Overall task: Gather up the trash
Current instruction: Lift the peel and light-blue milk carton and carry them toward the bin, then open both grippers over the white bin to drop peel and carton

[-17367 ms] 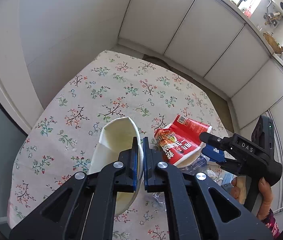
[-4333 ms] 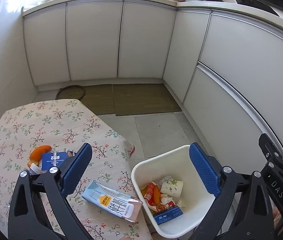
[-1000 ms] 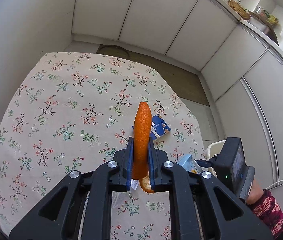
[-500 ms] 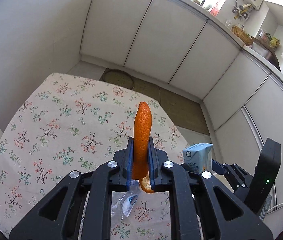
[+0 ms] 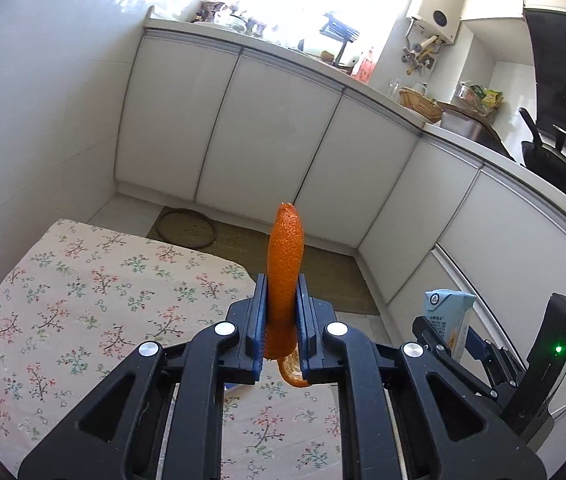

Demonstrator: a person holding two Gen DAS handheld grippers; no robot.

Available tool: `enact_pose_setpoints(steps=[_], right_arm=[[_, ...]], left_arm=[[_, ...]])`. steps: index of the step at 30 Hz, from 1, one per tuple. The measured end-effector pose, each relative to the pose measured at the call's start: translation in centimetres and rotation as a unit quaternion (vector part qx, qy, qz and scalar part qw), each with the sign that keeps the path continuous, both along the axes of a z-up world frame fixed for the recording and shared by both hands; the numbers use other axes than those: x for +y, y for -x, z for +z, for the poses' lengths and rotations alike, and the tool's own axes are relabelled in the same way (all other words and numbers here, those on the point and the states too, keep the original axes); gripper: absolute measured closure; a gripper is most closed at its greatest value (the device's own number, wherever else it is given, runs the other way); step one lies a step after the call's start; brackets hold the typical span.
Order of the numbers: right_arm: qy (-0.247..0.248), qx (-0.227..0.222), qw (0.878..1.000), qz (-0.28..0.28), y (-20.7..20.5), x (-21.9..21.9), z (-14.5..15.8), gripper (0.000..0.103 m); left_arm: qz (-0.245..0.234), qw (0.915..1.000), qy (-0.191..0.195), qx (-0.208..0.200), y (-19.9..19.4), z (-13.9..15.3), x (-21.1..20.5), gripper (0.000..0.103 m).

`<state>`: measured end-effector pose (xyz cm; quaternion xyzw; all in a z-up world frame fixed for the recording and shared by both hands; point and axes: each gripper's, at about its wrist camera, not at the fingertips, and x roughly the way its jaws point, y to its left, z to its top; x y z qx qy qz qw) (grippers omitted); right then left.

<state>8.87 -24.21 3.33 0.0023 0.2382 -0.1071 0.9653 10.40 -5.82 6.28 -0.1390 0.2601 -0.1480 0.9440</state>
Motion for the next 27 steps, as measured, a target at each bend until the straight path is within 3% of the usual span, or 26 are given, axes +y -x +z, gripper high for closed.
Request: enact_pose_setpoints(steps=[9, 17, 23, 27], right_arm=[[0.013, -0.027, 0.997, -0.075, 3.5, -5.8, 0.8, 0.046], [0.006, -0.022, 0.993, -0.12, 5.4, -9.9, 0.4, 0.046], [0.005, 0.006, 0.99, -0.138, 6.0, -11.6, -0.9, 0.046], [0.001, 0.018, 0.989, -0.148, 6.7, -12.5, -1.7, 0.034]], left_arm=[[-0.051, 0.9986, -0.007, -0.008, 1.1, -0.1, -5.0, 0.091], [-0.087, 0.996, -0.018, -0.011, 1.9, -0.5, -8.5, 0.091], [-0.112, 0.9934, -0.022, -0.001, 2.5, -1.3, -10.8, 0.091], [-0.128, 0.9915, -0.025, 0.005, 2.7, -1.6, -12.6, 0.091]])
